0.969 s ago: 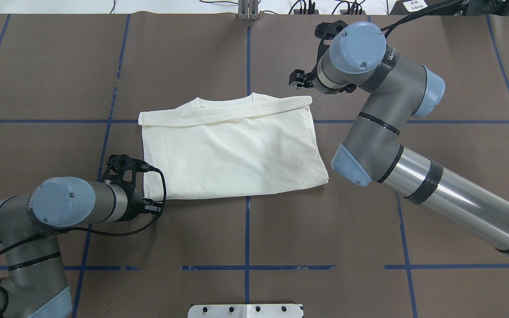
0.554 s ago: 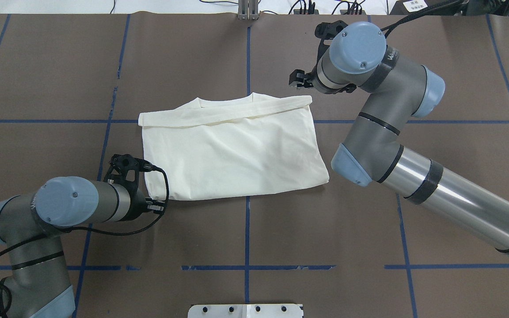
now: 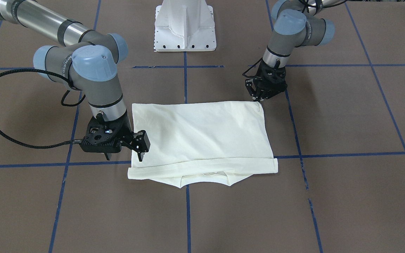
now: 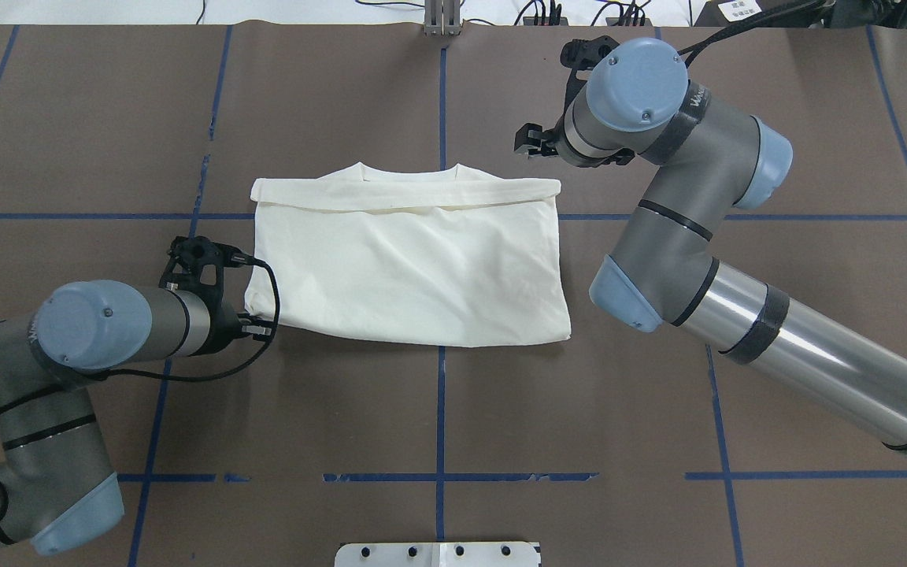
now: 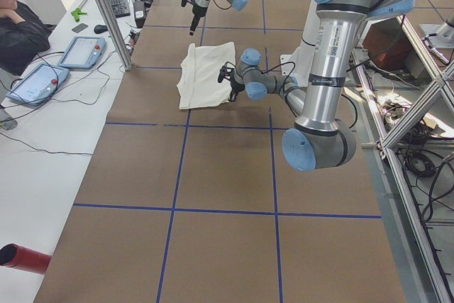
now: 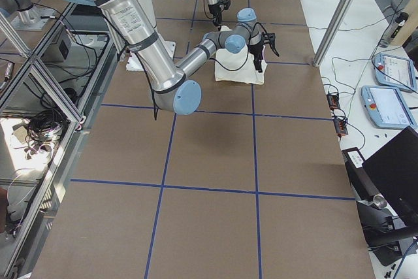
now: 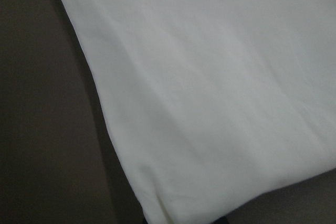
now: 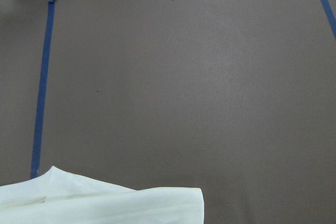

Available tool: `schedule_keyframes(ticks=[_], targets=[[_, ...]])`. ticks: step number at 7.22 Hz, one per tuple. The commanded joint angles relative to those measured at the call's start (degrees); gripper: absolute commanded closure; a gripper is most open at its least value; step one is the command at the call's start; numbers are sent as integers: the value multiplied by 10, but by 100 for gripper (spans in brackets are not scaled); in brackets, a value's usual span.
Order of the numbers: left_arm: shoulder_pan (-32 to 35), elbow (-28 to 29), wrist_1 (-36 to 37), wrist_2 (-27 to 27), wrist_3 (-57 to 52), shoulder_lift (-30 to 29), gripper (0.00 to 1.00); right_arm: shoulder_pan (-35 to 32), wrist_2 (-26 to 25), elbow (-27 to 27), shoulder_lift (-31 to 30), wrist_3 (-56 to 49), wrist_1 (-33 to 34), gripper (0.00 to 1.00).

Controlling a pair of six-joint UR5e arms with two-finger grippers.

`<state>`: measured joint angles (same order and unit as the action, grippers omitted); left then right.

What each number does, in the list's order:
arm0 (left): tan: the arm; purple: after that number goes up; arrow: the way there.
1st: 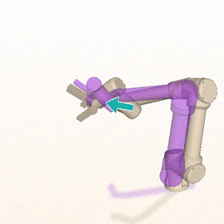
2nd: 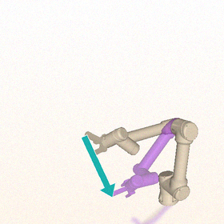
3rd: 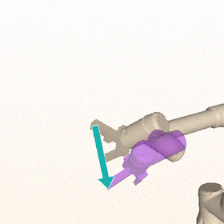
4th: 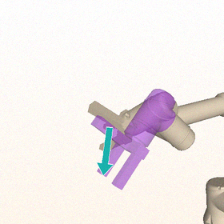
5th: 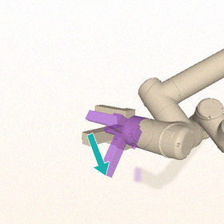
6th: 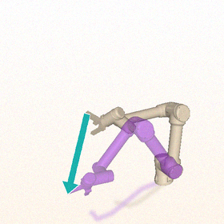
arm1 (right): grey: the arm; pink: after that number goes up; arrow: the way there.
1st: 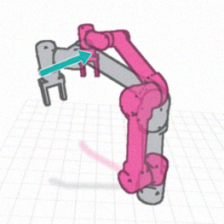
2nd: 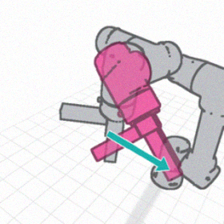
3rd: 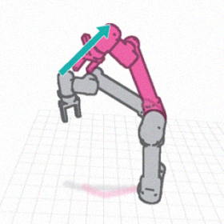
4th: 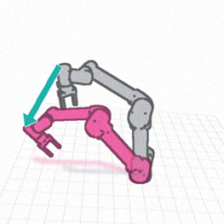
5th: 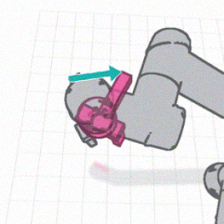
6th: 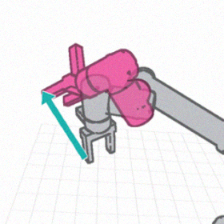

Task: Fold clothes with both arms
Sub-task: 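Drag the folded shirt with the left gripper, rotating it upright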

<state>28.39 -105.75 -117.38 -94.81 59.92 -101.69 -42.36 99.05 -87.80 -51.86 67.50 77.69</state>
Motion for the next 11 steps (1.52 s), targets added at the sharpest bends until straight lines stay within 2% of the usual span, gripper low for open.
schedule_keyframes(ticks=[1, 3, 4, 5, 7, 8, 9, 10, 11], targets=[[59, 43, -2, 1, -62, -4, 100, 0, 0, 0, 0, 1, 0, 0], [131, 105, -1, 0, -139, -48, 100, 0, 0, 0, 1, 2, 0, 0], [157, 177, -3, 1, -158, -103, 100, 0, 0, 0, 1, 1, 0, 0], [179, 266, -14, 1, -161, -171, 100, 0, 0, 0, 1, 1, 0, 0], [217, 484, -145, 4, -188, -289, 100, -1, 2, 0, 1, 1, 0, 0], [228, 536, -157, 4, -202, -331, 100, -3, 2, -2, 2, 2, 0, 0], [230, 542, -159, 4, -205, -333, 100, -2, 2, -3, 2, 4, 0, 0], [233, 539, -198, -10, -207, -325, 1, 2, 2, -3, 4, 9, 1, 0], [235, 505, -228, -33, -200, -305, 0, 3, 1, 3, 14, 21, 3, 0]])
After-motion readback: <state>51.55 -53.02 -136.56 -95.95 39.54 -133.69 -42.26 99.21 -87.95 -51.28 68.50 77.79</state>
